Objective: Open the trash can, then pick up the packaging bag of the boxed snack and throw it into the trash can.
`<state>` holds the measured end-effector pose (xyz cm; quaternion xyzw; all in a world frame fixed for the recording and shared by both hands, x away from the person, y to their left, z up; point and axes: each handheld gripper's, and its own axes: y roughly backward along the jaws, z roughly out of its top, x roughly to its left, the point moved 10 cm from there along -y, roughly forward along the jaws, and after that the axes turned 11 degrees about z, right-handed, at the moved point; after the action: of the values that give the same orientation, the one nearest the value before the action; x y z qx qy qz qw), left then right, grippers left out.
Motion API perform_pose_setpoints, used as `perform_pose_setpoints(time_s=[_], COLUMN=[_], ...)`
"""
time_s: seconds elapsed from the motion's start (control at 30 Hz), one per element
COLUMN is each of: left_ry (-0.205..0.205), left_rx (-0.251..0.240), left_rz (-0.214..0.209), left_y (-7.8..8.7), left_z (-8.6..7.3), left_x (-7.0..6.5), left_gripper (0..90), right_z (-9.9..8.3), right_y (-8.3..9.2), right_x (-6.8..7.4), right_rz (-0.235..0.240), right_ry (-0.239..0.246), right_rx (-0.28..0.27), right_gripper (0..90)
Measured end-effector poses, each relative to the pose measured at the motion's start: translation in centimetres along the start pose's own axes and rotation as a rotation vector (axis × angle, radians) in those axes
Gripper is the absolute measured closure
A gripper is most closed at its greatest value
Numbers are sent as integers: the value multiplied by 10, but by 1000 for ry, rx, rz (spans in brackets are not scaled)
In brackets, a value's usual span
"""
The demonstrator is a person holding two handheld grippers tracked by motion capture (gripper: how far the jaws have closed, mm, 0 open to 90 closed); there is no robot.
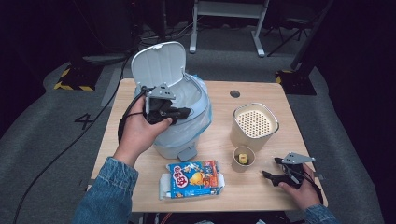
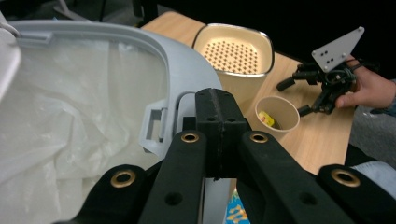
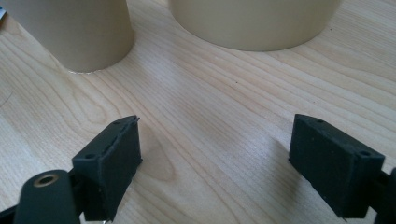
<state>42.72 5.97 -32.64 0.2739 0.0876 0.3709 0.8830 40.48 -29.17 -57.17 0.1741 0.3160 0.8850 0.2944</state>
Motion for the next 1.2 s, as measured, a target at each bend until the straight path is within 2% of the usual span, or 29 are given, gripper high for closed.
perform_pose_setpoints(time_s=[0.07,0.13,0.27,0.33,0.47,0.57,0.67,0.73,0.83,0.93,1.03,1.2], left_ry=[11,21,-13,-21,-39,-34,-19,-19,-11,9,25,54], left_rx=[-32,-66,-79,-82,-84,-89,-87,-71,-43,-51,-54,-13], left_rz=[5,-19,3,-5,0,19,20,43,72,60,62,119], left_y=[3,9,23,32,50,61,68,71,73,73,70,59], left_z=[1,2,-5,-11,-23,-32,-44,-55,-74,-88,-102,-132], left_x=[1,-1,-1,-2,0,3,5,8,12,13,16,27], left_gripper=[744,681,567,523,481,459,444,441,448,447,432,396], right_z=[0,0,0,0,0,0,1,1,0,1,5,10], right_y=[0,0,0,0,1,1,1,1,4,7,12,16], right_x=[0,0,0,0,0,1,0,-1,1,2,9,23], right_rz=[0,0,0,0,0,0,-5,-10,-6,-9,13,60], right_ry=[0,0,0,-1,-3,0,-4,-8,-6,-9,-13,3], right_rx=[0,0,0,1,-1,-1,-8,-10,-7,14,13,24], right_gripper=[164,165,165,165,174,184,208,237,319,338,383,403])
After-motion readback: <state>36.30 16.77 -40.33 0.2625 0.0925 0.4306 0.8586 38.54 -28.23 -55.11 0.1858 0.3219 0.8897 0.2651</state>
